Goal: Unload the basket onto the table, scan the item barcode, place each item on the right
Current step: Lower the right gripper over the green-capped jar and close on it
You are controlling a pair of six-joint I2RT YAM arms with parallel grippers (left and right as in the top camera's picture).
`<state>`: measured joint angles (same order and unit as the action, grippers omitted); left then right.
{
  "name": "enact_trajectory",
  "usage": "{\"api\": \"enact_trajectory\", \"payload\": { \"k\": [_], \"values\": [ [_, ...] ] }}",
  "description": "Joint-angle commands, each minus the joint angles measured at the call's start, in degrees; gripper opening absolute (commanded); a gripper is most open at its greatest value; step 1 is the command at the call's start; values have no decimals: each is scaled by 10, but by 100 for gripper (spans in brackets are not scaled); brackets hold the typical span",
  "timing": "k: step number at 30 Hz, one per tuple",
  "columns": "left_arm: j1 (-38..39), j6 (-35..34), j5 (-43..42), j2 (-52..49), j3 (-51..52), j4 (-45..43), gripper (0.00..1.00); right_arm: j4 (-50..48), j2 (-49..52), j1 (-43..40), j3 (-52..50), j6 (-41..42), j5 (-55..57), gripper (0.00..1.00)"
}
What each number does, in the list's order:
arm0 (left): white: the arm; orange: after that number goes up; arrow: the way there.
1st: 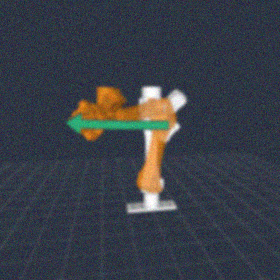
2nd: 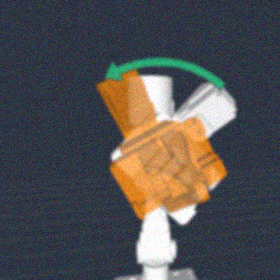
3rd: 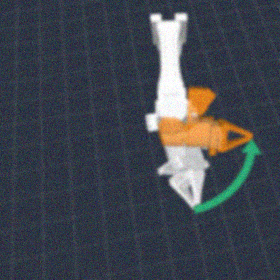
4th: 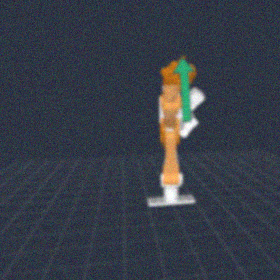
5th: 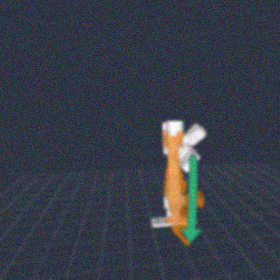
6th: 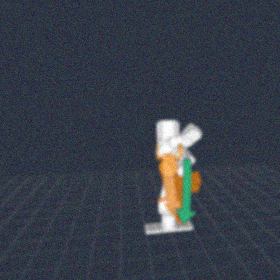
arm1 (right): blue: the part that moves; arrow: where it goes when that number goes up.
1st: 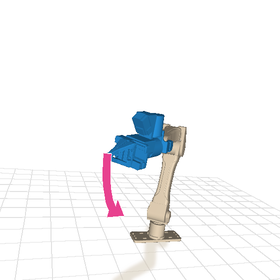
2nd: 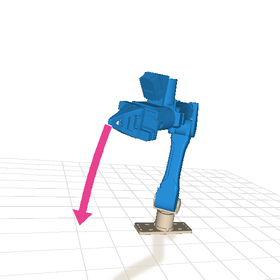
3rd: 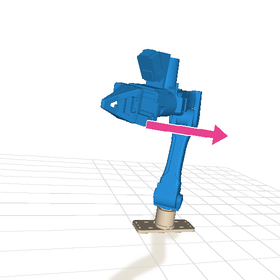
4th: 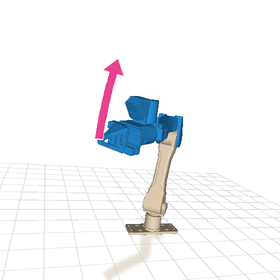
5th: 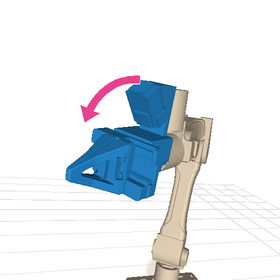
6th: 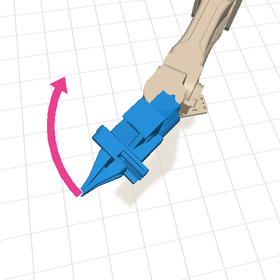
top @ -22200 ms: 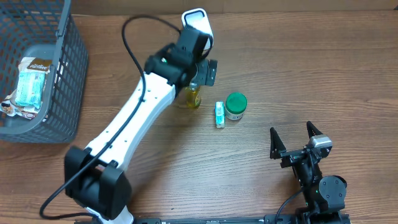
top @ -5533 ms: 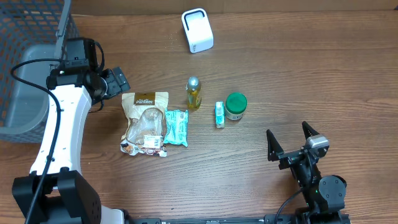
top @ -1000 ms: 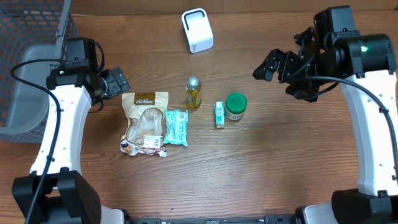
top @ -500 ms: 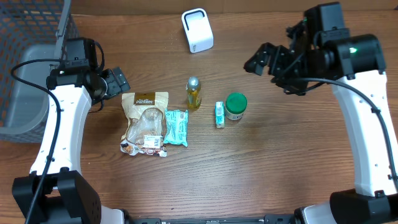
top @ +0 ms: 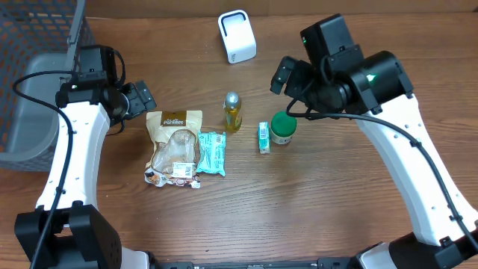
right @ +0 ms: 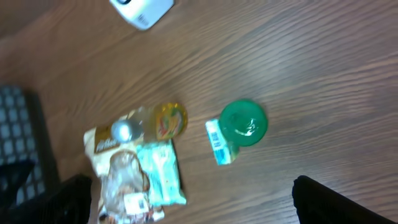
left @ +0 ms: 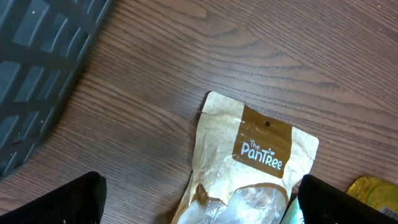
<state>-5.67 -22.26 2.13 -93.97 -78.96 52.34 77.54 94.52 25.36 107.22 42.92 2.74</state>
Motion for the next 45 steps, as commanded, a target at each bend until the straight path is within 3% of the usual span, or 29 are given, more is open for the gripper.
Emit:
{"api": "enact_trajectory", "payload": {
  "k": [1, 26, 45],
  "values": [
    [1, 4, -3, 6, -7, -1, 100, -3, 16, 1, -4, 46, 52, 100],
    [1, 4, -3, 6, -7, -1, 100, 11, 178, 1, -4, 83, 53, 100],
    [1, 4, -3, 6, -7, -1, 100, 16, 235, 1, -4, 81, 56, 100]
  ]
}}
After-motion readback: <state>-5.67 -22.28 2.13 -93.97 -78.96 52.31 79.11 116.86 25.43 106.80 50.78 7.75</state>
